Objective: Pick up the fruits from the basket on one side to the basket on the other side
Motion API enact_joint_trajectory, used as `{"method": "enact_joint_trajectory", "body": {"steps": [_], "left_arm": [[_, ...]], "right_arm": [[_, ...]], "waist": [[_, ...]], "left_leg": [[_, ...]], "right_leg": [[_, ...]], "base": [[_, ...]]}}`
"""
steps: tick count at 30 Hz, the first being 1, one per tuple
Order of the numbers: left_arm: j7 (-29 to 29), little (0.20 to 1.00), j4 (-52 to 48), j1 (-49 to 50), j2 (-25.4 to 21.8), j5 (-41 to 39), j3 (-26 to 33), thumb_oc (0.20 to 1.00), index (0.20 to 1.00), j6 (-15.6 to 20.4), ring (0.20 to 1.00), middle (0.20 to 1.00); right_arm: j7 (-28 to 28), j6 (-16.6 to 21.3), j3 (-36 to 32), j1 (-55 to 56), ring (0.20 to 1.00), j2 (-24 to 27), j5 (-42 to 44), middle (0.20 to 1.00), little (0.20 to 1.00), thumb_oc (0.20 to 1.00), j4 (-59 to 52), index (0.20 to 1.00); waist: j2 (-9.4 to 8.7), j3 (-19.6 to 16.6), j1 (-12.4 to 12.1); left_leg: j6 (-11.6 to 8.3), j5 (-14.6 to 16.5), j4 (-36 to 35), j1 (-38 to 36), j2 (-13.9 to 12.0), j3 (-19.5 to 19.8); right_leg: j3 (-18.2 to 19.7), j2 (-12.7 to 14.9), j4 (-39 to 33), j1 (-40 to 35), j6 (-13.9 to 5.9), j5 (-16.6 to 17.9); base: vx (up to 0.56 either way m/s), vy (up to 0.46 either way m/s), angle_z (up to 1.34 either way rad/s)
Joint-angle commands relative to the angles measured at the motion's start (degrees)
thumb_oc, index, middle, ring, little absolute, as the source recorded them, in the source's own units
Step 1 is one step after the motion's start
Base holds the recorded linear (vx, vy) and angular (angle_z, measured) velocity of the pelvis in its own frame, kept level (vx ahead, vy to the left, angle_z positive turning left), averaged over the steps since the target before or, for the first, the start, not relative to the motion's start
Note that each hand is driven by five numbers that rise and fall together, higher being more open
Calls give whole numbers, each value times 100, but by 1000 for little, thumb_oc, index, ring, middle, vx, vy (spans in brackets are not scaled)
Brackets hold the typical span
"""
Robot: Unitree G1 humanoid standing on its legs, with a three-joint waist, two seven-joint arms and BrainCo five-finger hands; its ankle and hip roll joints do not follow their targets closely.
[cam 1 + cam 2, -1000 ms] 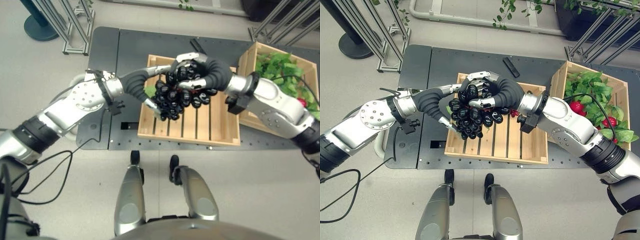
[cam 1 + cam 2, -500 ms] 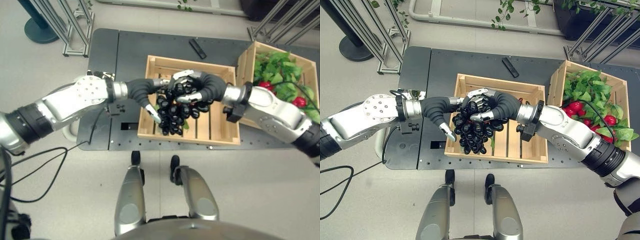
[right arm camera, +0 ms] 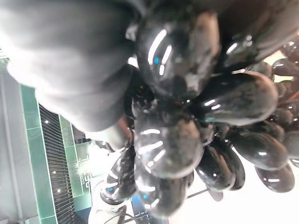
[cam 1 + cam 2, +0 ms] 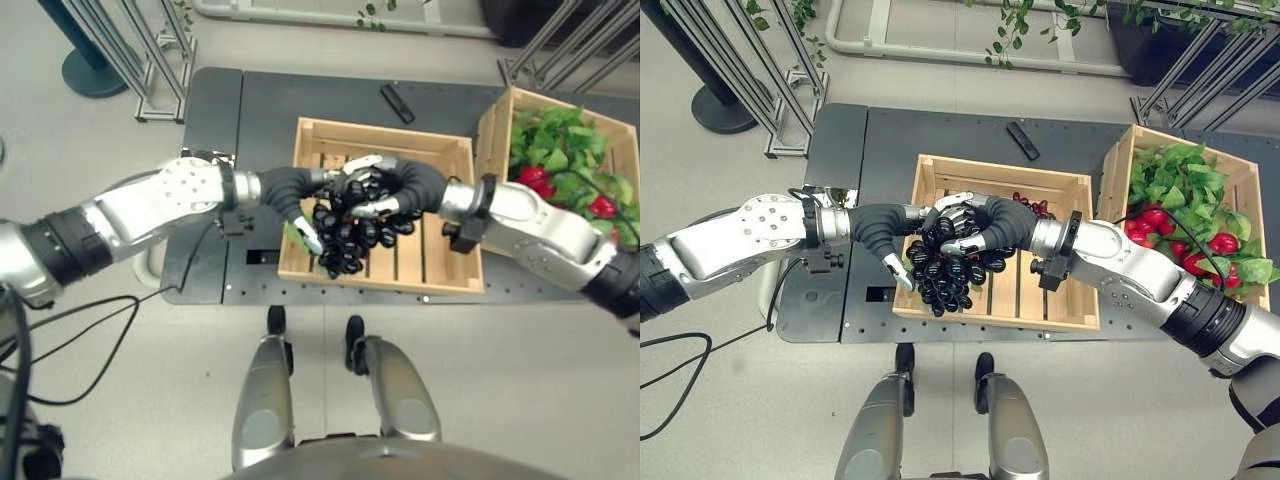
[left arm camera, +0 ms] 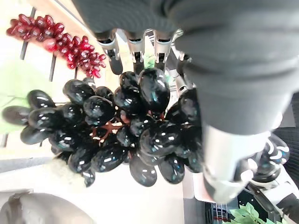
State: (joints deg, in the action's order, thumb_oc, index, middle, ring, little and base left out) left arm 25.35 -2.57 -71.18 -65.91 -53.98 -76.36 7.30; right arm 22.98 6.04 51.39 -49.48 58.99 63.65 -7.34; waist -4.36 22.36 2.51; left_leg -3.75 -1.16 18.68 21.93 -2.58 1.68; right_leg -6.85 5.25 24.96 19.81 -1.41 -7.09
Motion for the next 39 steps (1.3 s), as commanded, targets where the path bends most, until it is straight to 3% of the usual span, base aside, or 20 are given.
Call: {"method": "enact_joint_trajectory", "body": {"steps": [1,6,13,32,39], "left_arm": [[397,1000,-416,-295,528,-471,-158,1000,1000,30,1000,1000],[501,1000,-429,-247,987,-796,-386,1000,1000,-325,1000,1000],[492,1000,-397,-189,1235,-905,-386,1000,1000,-452,1000,1000],[477,1000,-321,-241,1468,-929,-386,1000,1000,-477,1000,1000],[421,1000,-264,-255,1418,-861,-386,1000,1000,-370,1000,1000]], "right_arm": [[-15,421,-134,-725,200,-508,158,200,200,200,-353,200],[-93,437,79,-944,200,-647,127,200,200,200,-309,200],[-123,471,285,-1188,200,-721,125,200,200,200,-290,200],[-295,647,620,-2199,200,-928,4,200,200,200,-3,200],[-384,755,375,-2293,200,-857,-55,200,200,200,90,200]], "waist": [[-73,-118,136],[-40,-95,210],[18,-106,271],[12,-187,266],[-65,-221,210]], "left_leg": [[-117,269,240,14,-160,170],[-108,278,246,9,-160,175],[-105,281,230,9,-160,188],[-101,299,244,15,-158,163],[-98,283,215,8,-159,160]], "right_leg": [[152,364,-551,-127,-667,500],[179,358,-546,-133,-675,495],[191,351,-542,-125,-683,494],[213,363,-560,-100,-684,525],[204,363,-571,-119,-682,525]], "base": [[0,0,0],[0,0,0],[0,0,0],[0,0,0],[0,0,0]]}}
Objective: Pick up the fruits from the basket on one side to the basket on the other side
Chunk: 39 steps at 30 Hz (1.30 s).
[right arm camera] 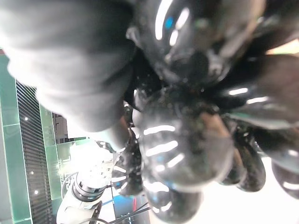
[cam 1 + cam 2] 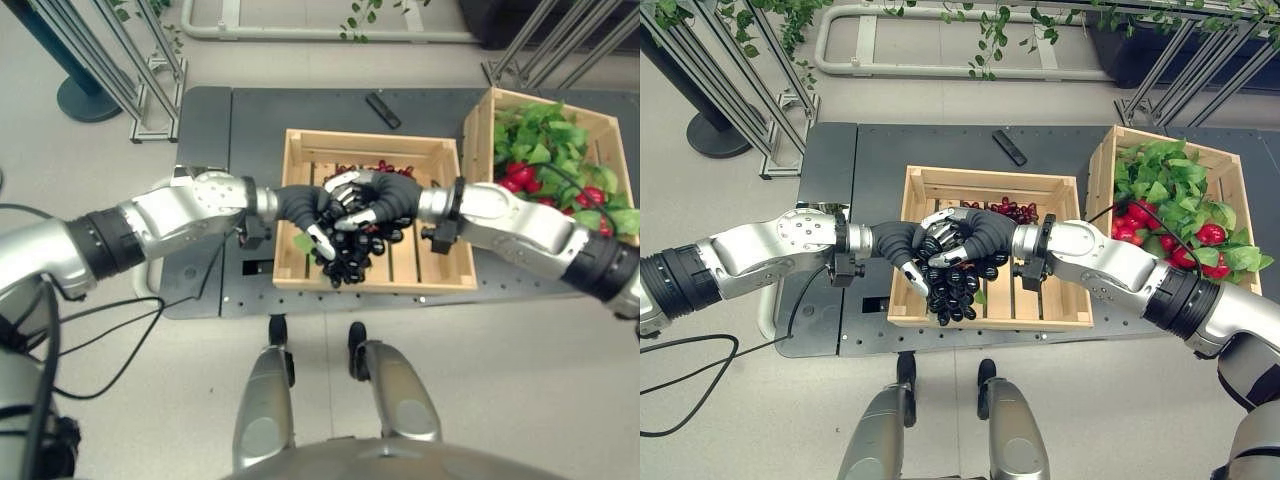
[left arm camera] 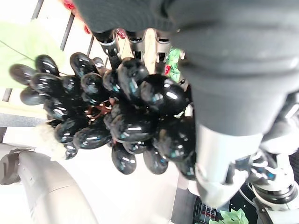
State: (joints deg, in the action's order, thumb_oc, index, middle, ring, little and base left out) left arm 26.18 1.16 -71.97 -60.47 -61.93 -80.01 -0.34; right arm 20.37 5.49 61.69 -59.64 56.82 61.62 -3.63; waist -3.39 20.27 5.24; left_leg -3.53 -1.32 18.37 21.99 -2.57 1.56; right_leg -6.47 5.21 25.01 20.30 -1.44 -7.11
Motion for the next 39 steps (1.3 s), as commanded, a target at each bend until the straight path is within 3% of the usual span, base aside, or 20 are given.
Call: {"method": "enact_joint_trajectory", "body": {"steps": [1,9,18,27,36,39], "left_arm": [[341,1000,-639,-176,856,-62,-21,1000,1000,394,1000,1000],[399,1000,-565,-161,761,-121,-21,1000,1000,410,1000,1000],[427,1000,-562,-169,849,-206,-21,1000,1000,387,1000,1000],[321,1000,-549,-120,833,-265,-21,1000,1000,450,1000,1000],[174,1000,-540,485,813,-470,472,1000,1000,440,1000,1000],[129,1000,-527,1086,884,-741,786,1000,1000,287,1000,1000]], "right_arm": [[-134,825,-707,-1286,200,-627,162,200,200,200,-246,200],[-221,941,-823,-1643,200,-535,254,200,200,200,218,200],[-391,948,-858,-2085,200,-905,402,200,200,200,1276,200],[-443,928,-1141,-1817,200,-948,401,200,200,200,1404,200],[-451,894,-1379,-1388,200,-979,423,200,200,200,1384,200],[-457,882,-1440,-1238,200,-955,429,200,200,200,1275,200]], "waist": [[-174,-17,-70],[-236,-81,-102],[-232,-174,-138],[-306,-185,-205],[-304,-158,-233],[-312,-136,-249]], "left_leg": [[-121,301,241,-3,-157,175],[-130,308,223,-48,-149,182],[-149,316,213,-104,-165,194],[-158,304,195,-98,-166,216],[-145,297,189,-65,-168,200],[-137,304,199,-46,-172,203]], "right_leg": [[167,364,-580,-168,-682,530],[169,349,-590,-205,-681,539],[159,336,-595,-257,-670,522],[133,327,-608,-274,-660,503],[116,333,-601,-253,-650,495],[106,348,-591,-233,-649,487]], "base": [[0,0,0],[0,0,0],[0,0,0],[0,0,0],[0,0,0],[0,0,0]]}}
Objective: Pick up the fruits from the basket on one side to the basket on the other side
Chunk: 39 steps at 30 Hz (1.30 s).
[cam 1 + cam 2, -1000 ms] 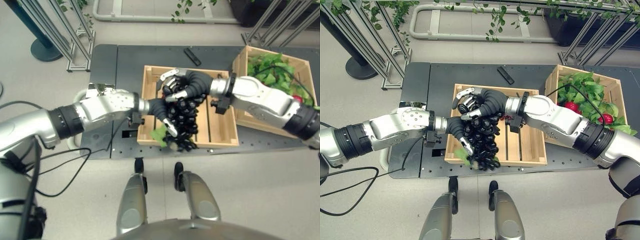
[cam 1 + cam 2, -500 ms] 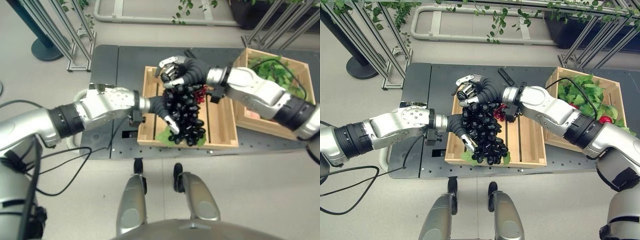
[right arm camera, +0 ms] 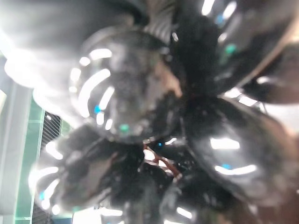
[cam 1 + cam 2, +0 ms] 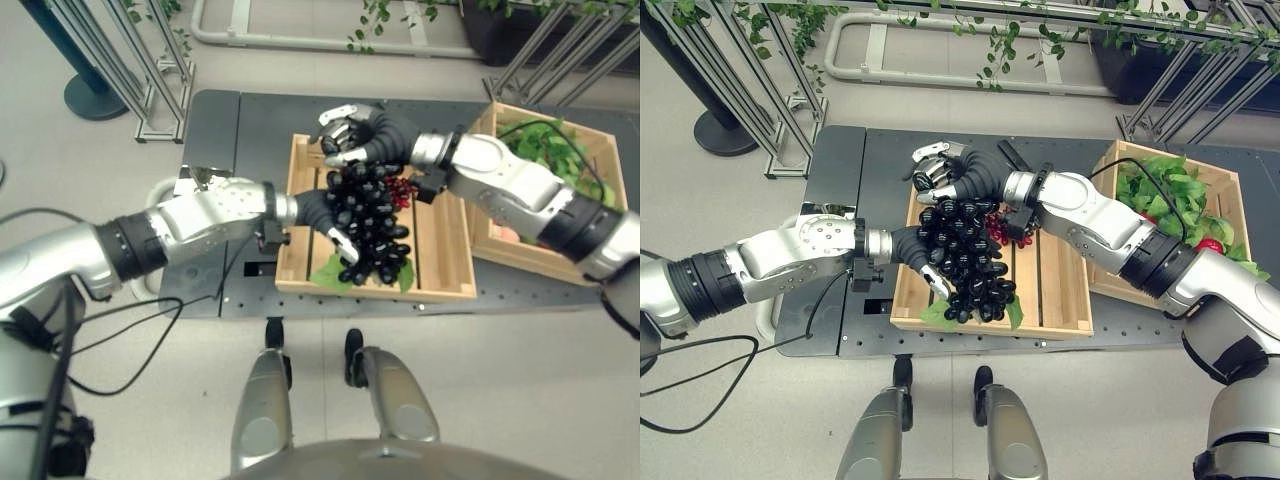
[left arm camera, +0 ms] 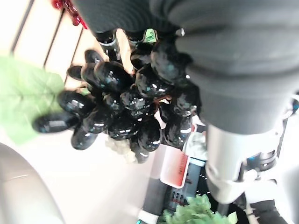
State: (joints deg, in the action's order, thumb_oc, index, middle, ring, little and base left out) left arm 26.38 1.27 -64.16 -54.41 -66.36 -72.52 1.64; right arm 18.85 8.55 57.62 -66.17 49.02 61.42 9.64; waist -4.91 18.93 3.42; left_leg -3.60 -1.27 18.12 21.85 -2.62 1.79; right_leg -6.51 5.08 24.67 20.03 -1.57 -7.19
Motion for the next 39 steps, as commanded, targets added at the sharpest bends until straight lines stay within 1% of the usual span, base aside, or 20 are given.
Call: {"method": "enact_joint_trajectory", "body": {"steps": [1,3,5,7,8,12,21,34,39], "left_arm": [[39,1000,-501,769,414,-574,287,1000,1000,-30,1000,1000],[40,1000,-500,780,417,-572,297,1000,1000,-32,1000,1000],[-44,1000,-463,1474,711,-933,571,1000,1000,-236,1000,1000],[-44,1000,-462,1478,713,-933,575,1000,1000,-237,1000,1000],[-67,1000,-501,1710,760,-1106,643,1000,1000,-301,1000,1000],[-93,1000,-596,2009,812,-1340,622,1000,1000,-457,1000,1000],[-28,1000,-575,2069,783,-1367,570,1000,1000,-474,1000,1000],[-37,1000,-553,2245,903,-1388,680,1000,1000,-480,1000,1000],[-88,1000,-500,2296,1025,-1379,789,1000,1000,-436,1000,1000]], "right_arm": [[-286,566,-1051,-491,200,-188,474,200,200,200,-98,200],[-288,566,-1042,-492,200,-189,473,200,200,200,-100,200],[-318,551,-1103,-421,200,-201,491,200,200,200,-139,200],[-319,551,-1099,-420,200,-202,491,200,200,200,-140,200],[-324,549,-1114,-390,200,-187,489,200,200,200,-150,200],[-318,539,-1078,-354,200,-184,481,200,200,200,-176,200],[-275,528,-999,-413,200,-198,529,200,200,200,-131,200],[-271,524,-1039,-361,200,-261,509,200,200,200,-120,200],[-249,506,-1075,-231,200,-363,510,200,200,200,-155,200]], "waist": [[-180,19,-83],[-174,13,-77],[-208,57,-101],[-206,54,-98],[-223,79,-112],[-238,117,-119],[-245,132,-123],[-247,130,-121],[-243,133,-125]], "left_leg": [[-124,304,236,-22,-165,185],[-124,306,237,-19,-165,186],[-119,310,248,-2,-162,195],[-119,310,248,-1,-162,195],[-118,306,241,2,-160,196],[-115,301,229,1,-156,211],[-115,303,262,18,-151,213],[-107,304,267,46,-139,210],[-100,298,255,43,-132,215]], "right_leg": [[111,361,-543,-189,-630,490],[110,360,-542,-188,-630,489],[112,354,-537,-174,-619,474],[111,354,-537,-174,-619,474],[109,354,-540,-182,-616,471],[103,345,-535,-184,-610,462],[109,353,-524,-175,-608,466],[114,357,-508,-148,-612,470],[110,364,-508,-133,-613,478]], "base": [[0,0,0],[0,0,0],[0,0,0],[0,0,0],[0,0,0],[0,0,0],[0,0,0],[0,0,0],[0,0,0]]}}
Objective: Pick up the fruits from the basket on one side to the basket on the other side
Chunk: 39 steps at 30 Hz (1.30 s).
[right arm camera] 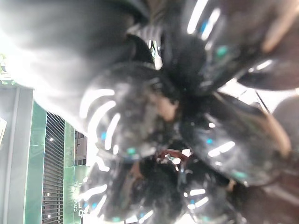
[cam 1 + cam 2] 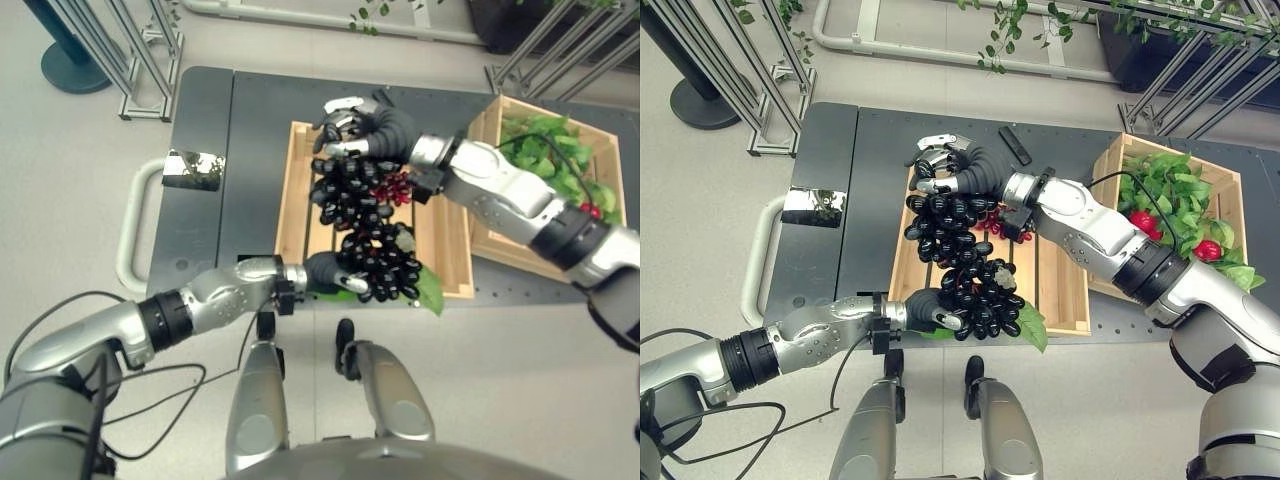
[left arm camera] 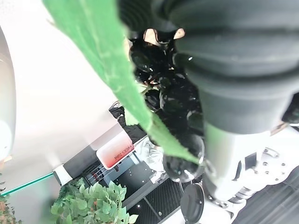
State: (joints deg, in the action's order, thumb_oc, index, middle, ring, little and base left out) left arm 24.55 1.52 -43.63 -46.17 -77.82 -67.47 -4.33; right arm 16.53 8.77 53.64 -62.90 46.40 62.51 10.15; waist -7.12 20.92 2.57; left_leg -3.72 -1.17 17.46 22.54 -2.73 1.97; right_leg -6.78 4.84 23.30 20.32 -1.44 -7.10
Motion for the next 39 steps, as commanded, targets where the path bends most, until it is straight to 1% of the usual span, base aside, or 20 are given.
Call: {"method": "enact_joint_trajectory", "body": {"steps": [1,4,5,6,7,8,9,10,11,23,39], "left_arm": [[94,1000,-525,243,202,-232,283,1000,1000,161,1000,1000],[64,1000,-505,240,274,-223,323,1000,1000,195,1000,1000],[48,947,-501,237,287,-228,320,947,947,200,947,947],[33,715,-501,250,318,-245,340,715,715,195,715,715],[15,564,-498,255,340,-254,353,564,564,198,564,564],[-1,454,-493,263,349,-250,374,454,454,217,454,454],[-11,369,-491,259,372,-249,383,369,369,226,369,369],[-20,228,-489,262,385,-244,390,228,228,236,228,228],[-24,200,-490,263,395,-241,394,200,200,235,200,200],[-56,200,-419,310,536,-182,493,200,200,268,200,200],[-64,200,-391,432,542,-139,618,200,200,313,200,200]], "right_arm": [[-18,484,-677,-556,200,-100,400,200,200,200,-207,200],[27,456,-673,-439,200,-123,407,200,200,200,-349,200],[33,444,-658,-411,200,-120,401,200,200,200,-369,200],[39,434,-666,-359,200,-131,405,200,200,200,-391,200],[47,424,-675,-331,200,-136,401,200,200,200,-412,200],[52,410,-658,-298,200,-131,395,200,200,200,-436,200],[47,398,-667,-255,200,-129,391,200,200,200,-446,200],[58,380,-676,-212,200,-146,397,200,200,200,-452,200],[68,373,-669,-187,200,-150,397,200,200,200,-455,200],[98,339,-711,69,200,-239,402,200,200,200,-549,200],[88,353,-823,179,200,-199,397,200,200,200,-596,200]], "waist": [[-21,-67,-40],[-15,-63,-41],[-15,-58,-38],[-11,-56,-37],[-7,-54,-38],[-8,-50,-37],[-8,-47,-37],[-5,-45,-38],[-3,-46,-37],[9,-39,-30],[13,-29,-36]], "left_leg": [[-87,287,320,-26,-121,196],[-82,287,322,-17,-122,194],[-80,288,323,-12,-123,195],[-79,287,313,-17,-125,196],[-77,280,295,-20,-127,196],[-77,278,295,-18,-127,194],[-76,272,293,-11,-123,191],[-77,270,293,-8,-123,192],[-77,271,290,-8,-125,191],[-71,271,293,-6,-129,187],[-59,266,273,-3,-133,186]], "right_leg": [[138,388,-372,-163,-626,470],[140,390,-358,-152,-626,476],[142,391,-359,-153,-625,476],[144,389,-356,-148,-624,475],[145,390,-356,-147,-624,476],[145,389,-360,-147,-626,476],[141,389,-356,-143,-627,477],[139,392,-354,-143,-628,477],[138,394,-357,-146,-629,476],[138,405,-348,-127,-630,481],[135,410,-351,-119,-635,484]], "base": [[0,0,0],[0,0,0],[0,0,0],[0,0,0],[0,0,0],[0,0,0],[0,0,0],[0,0,0],[0,0,0],[0,0,0],[0,0,0]]}}
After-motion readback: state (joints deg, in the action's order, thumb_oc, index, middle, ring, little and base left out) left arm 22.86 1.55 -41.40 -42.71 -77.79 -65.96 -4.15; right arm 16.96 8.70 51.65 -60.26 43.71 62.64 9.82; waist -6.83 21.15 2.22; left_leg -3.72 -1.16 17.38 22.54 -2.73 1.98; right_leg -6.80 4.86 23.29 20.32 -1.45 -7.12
